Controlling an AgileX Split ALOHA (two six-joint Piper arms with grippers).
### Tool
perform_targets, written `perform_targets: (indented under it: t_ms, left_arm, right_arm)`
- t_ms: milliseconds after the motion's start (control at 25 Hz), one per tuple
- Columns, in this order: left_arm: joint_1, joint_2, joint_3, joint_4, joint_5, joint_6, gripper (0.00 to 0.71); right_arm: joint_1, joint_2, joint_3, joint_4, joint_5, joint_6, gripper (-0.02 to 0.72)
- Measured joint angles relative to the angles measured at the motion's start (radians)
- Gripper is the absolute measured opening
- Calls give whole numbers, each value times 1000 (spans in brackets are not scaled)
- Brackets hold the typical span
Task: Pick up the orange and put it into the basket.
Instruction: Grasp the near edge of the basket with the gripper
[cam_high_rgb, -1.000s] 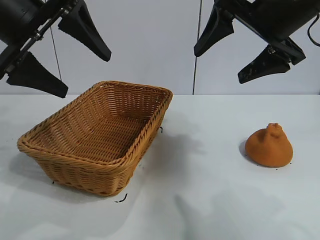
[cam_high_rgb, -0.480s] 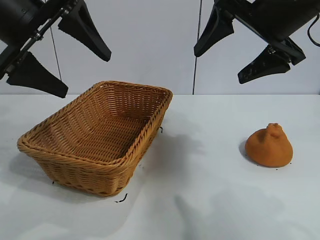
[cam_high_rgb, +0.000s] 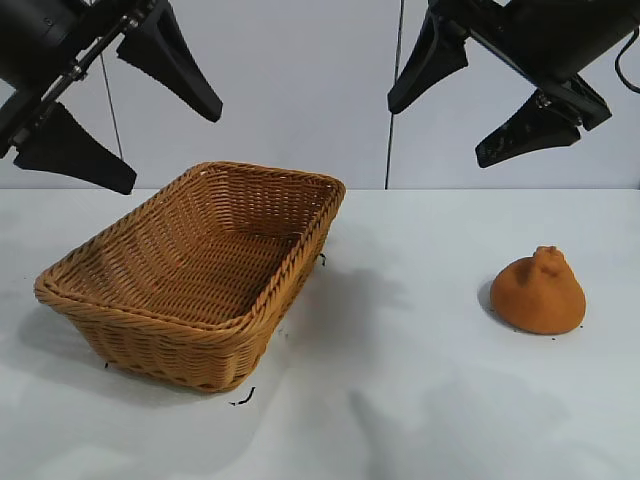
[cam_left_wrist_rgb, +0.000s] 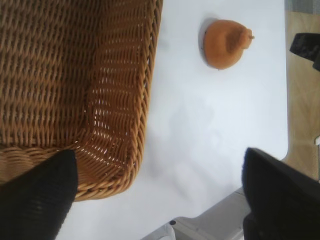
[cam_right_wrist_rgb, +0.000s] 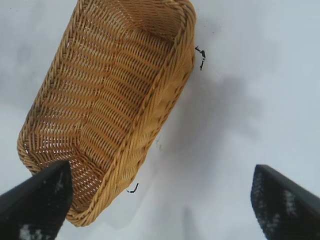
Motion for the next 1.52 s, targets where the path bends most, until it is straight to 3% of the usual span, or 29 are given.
perform_targets:
  t_ms: [320, 560, 680, 800, 960, 1080, 1520]
  left_arm:
    - [-22, -150, 110, 80, -40, -159, 641]
    - [-138, -222, 203, 269, -109, -475, 641]
    - [-205, -222, 211, 427, -132, -735, 641]
    - [-243, -222, 212, 571, -153, -1008, 641]
    - [-248, -222, 212, 743, -153, -1317, 641]
    - [-248, -222, 212, 786, -147, -1469, 641]
    - [-248, -65, 195, 776, -130, -1551, 617]
  right_arm:
    - [0, 0, 0, 0, 0, 0, 696]
    - [0, 0, 0, 0, 0, 0, 696]
    - [0, 0, 0, -1, 0, 0, 696]
    - [0, 0, 0, -1, 0, 0, 696]
    - [0, 0, 0, -2, 0, 0, 696]
    - [0, 0, 0, -2, 1, 0, 696]
    - [0, 0, 0, -4, 4, 1, 696]
